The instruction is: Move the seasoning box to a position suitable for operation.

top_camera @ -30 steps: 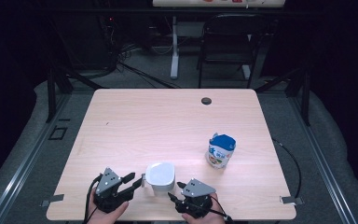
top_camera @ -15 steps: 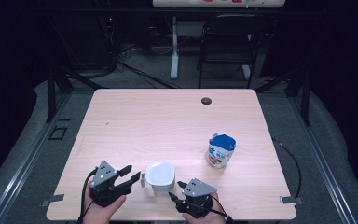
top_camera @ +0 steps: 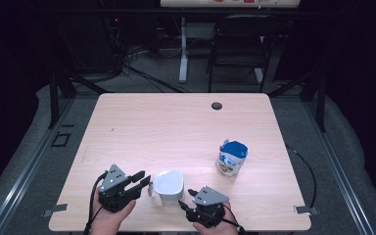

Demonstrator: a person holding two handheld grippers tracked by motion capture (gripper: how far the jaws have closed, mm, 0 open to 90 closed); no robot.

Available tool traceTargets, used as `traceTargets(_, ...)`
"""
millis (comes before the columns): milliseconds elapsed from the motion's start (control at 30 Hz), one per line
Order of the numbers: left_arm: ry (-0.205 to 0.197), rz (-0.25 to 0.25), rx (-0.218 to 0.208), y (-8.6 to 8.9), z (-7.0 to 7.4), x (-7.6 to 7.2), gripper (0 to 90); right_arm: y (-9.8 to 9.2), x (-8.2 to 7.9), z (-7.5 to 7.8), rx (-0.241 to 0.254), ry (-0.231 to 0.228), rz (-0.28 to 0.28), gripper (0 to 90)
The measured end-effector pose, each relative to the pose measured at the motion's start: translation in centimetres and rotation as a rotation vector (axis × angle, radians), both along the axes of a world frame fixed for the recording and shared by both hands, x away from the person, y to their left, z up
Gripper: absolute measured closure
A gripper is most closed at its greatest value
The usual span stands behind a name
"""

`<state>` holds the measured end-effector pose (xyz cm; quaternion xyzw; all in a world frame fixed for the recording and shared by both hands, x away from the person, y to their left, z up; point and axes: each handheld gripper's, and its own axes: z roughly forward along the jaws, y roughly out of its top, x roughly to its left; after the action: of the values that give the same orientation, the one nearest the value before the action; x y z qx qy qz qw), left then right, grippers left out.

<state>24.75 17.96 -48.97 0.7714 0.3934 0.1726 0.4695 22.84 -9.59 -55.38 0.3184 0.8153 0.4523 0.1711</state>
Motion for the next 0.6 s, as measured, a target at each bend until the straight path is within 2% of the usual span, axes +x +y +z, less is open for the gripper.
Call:
traceTargets(233,-0.008,-0.020,0.015,-0.5,0.5,0.2,78.0,0.0,0.0,-0.1,0.012,-0.003,-0.001,51.4)
traceTargets(600,0.028,-0.055,0.042,-1.7,0.1,0.5,83.9,-0.3,0.0,0.0,0.013,0.000,-0.003,51.3)
